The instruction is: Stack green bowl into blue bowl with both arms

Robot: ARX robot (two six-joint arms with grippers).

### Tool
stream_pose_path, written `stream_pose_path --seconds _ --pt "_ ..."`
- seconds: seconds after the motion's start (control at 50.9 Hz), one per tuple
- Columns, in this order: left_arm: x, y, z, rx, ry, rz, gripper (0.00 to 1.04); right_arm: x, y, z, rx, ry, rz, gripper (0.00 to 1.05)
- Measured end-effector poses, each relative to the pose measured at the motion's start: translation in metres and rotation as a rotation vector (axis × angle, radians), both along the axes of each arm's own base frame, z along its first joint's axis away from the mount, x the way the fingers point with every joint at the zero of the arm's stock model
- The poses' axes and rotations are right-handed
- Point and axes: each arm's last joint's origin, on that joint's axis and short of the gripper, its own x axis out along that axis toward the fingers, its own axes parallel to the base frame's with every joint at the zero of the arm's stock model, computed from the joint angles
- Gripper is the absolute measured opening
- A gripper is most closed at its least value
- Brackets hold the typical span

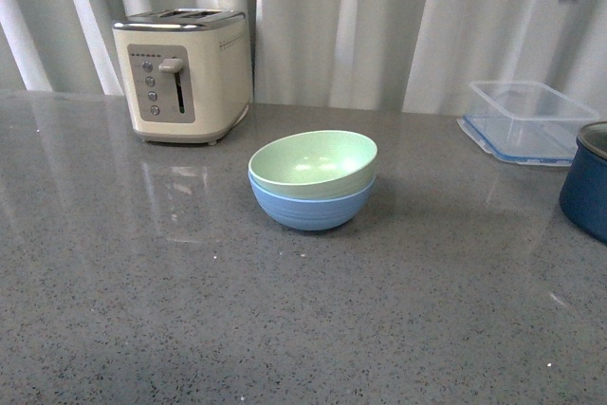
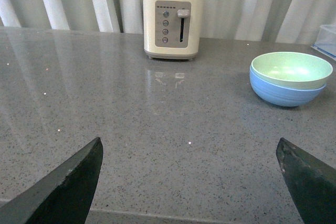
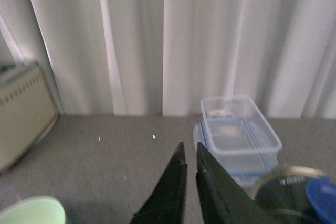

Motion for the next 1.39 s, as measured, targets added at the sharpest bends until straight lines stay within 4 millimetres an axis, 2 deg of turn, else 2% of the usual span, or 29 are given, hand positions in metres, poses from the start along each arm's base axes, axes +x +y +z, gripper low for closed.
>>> stream_pose_path --seconds 0.059,0.098,0.216,0.393,0.589,0.668,1.001,1.139,1.394 --pt "0.000 0.000 0.000 0.000 0.000 0.000 0.98 -0.015 -0.007 -0.022 -0.011 0.043 0.010 0.01" --pt "0.000 0.000 0.000 0.000 0.000 0.000 0.98 -0.026 -0.012 -0.030 -0.015 0.047 0.011 0.01" --pt "0.000 0.000 0.000 0.000 0.000 0.001 0.98 -0.057 -0.024 -0.040 -0.013 0.017 0.014 0.01" --pt "0.000 0.000 0.000 0.000 0.000 0.000 0.98 -0.088 -0.037 -0.062 -0.015 0.038 0.005 0.01" --pt "0.000 0.000 0.000 0.000 0.000 0.000 0.98 -0.117 -0.050 -0.075 -0.014 0.033 0.024 0.01" --pt "0.000 0.000 0.000 0.000 0.000 0.001 0.98 -0.126 -0.055 -0.078 -0.014 0.033 -0.001 0.01" --pt "0.000 0.000 0.000 0.000 0.000 0.000 0.98 -0.150 -0.055 -0.087 -0.014 0.031 0.006 0.01" --pt "0.000 0.000 0.000 0.000 0.000 0.000 0.98 -0.159 -0.055 -0.099 -0.013 0.038 0.005 0.01" --pt "0.000 0.000 0.000 0.000 0.000 0.000 0.98 -0.171 -0.055 -0.094 -0.014 0.021 0.006 0.01"
